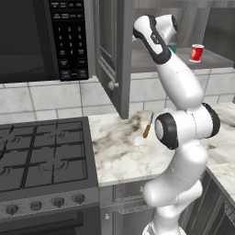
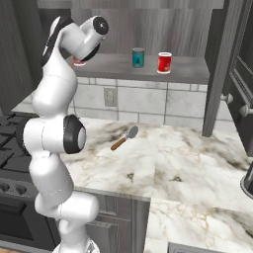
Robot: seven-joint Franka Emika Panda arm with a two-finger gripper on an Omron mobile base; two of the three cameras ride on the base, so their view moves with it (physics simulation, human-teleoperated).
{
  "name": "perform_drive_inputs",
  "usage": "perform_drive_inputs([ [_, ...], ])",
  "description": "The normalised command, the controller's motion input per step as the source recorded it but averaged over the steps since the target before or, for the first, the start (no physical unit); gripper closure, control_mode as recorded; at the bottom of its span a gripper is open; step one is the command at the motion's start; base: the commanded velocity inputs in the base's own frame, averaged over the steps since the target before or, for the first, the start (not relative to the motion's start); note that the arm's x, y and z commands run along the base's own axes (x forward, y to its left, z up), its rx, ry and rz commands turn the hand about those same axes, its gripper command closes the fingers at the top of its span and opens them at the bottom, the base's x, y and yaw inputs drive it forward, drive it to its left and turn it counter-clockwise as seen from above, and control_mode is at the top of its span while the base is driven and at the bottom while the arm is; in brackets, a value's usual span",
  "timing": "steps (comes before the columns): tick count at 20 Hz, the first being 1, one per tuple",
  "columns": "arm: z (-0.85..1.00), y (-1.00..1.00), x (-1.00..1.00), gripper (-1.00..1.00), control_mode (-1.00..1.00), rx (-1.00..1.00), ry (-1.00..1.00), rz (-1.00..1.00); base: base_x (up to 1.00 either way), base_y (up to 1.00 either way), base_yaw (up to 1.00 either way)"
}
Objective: Stack two cans on top of the other two cans in the cabinet.
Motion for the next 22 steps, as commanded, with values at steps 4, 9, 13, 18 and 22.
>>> perform_drive_inputs([
  [4,0.00,-0.05,-0.35,-1.00,-1.00,0.00,0.00,-0.13,0.00,0.00,0.00],
  [9,0.00,-0.06,-0.39,-1.00,-1.00,0.01,0.00,-0.16,0.00,0.00,0.00],
  [13,0.00,-0.01,-0.39,-1.00,-1.00,0.00,0.00,-0.18,0.00,0.00,0.00],
  [18,0.00,-0.10,-0.33,-1.00,-1.00,0.00,0.00,-0.16,0.00,0.00,0.00],
  [22,0.00,-0.24,-0.34,-1.00,-1.00,0.00,0.00,-0.15,0.00,0.00,0.00],
])
